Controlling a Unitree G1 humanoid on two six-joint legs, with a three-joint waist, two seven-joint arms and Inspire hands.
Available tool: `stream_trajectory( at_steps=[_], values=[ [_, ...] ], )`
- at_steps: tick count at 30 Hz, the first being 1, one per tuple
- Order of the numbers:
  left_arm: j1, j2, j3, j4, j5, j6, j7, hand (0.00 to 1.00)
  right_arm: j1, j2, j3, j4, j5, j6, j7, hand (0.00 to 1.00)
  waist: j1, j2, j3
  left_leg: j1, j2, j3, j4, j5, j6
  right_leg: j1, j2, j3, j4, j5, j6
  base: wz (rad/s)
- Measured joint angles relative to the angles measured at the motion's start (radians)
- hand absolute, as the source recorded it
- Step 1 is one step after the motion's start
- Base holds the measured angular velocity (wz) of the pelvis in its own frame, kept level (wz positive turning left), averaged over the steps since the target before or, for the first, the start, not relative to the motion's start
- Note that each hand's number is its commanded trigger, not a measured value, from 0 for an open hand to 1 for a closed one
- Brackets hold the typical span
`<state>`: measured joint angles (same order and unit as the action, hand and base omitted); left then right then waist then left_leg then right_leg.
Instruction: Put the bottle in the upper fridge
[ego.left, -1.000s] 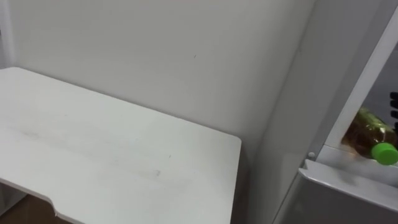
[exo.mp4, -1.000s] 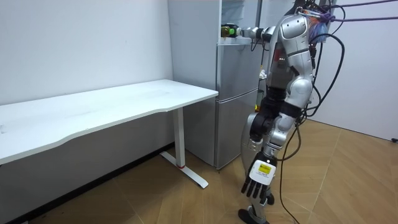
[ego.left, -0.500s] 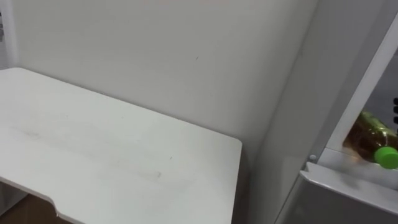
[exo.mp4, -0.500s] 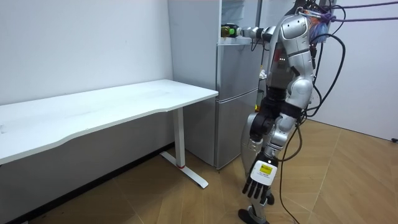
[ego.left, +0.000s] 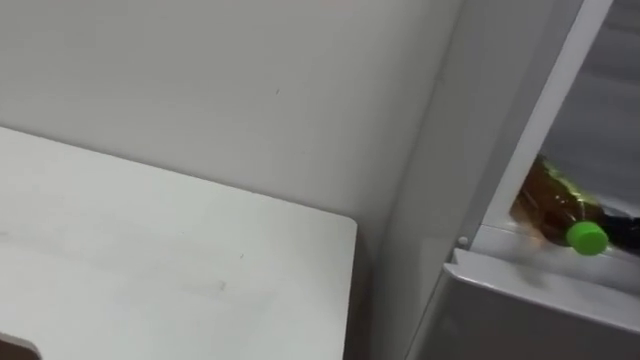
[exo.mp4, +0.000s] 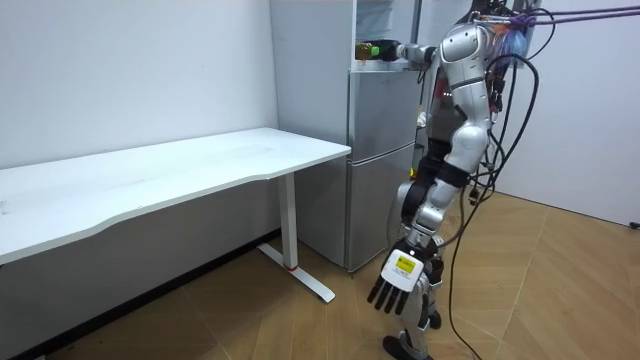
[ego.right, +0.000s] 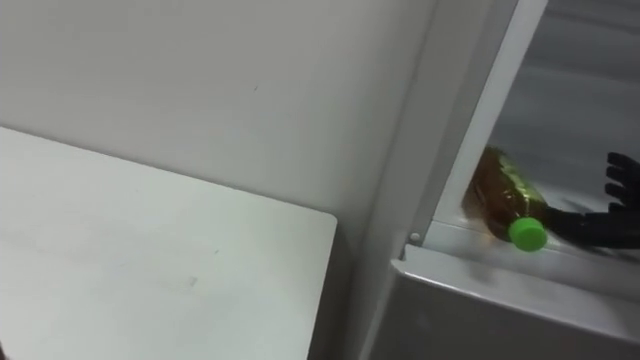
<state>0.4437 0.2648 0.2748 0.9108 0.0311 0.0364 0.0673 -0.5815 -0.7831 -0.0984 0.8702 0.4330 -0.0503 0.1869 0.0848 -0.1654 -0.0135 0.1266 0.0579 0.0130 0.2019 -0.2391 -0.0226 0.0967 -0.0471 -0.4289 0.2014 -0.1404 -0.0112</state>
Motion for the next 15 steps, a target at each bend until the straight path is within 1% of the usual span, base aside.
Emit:
stream_trajectory(
  at_steps=[6, 9, 10, 12, 15],
  values=[
    [0.001, 0.000, 0.000, -0.010, 0.000, -0.002, 0.010, 0.00, 0.018, 0.000, -0.011, -0.005, 0.027, 0.001, 0.007, 0.00, -0.015, -0.002, -0.0026, 0.005, 0.000, 0.025, -0.002, -0.001, 0.001, -0.009, 0.000, 0.024, 0.005, 0.001, -0.001, -0.12],
    [0.001, -0.001, 0.001, -0.010, -0.001, -0.008, 0.011, 0.00, 0.048, 0.000, -0.015, -0.043, 0.058, 0.005, 0.008, 0.00, -0.020, 0.000, -0.0040, 0.009, 0.003, 0.039, -0.004, -0.001, 0.001, -0.014, 0.005, 0.045, 0.006, 0.002, -0.003, -0.13],
    [0.001, -0.003, 0.002, -0.010, -0.001, -0.009, 0.013, 0.00, 0.060, 0.000, -0.020, -0.060, 0.067, 0.008, 0.008, 0.00, -0.022, 0.000, -0.0047, 0.009, 0.003, 0.040, -0.004, -0.001, 0.001, -0.015, 0.005, 0.045, 0.007, 0.002, -0.003, -0.11],
    [-0.001, -0.011, 0.010, -0.010, -0.001, -0.022, 0.019, 0.00, 0.095, 0.000, -0.048, -0.108, 0.081, 0.009, 0.003, 0.00, -0.026, 0.004, -0.0064, 0.008, 0.003, 0.045, -0.008, -0.001, 0.001, -0.026, 0.005, 0.050, 0.013, 0.002, -0.003, -0.11],
    [-0.001, -0.012, 0.025, -0.011, -0.009, -0.039, 0.019, 0.00, 0.133, 0.000, -0.085, -0.169, 0.121, 0.009, -0.035, 0.00, -0.027, 0.007, -0.0074, 0.011, 0.003, 0.055, -0.012, -0.001, 0.001, -0.032, 0.004, 0.059, 0.019, 0.002, -0.003, -0.12]
  ],
)
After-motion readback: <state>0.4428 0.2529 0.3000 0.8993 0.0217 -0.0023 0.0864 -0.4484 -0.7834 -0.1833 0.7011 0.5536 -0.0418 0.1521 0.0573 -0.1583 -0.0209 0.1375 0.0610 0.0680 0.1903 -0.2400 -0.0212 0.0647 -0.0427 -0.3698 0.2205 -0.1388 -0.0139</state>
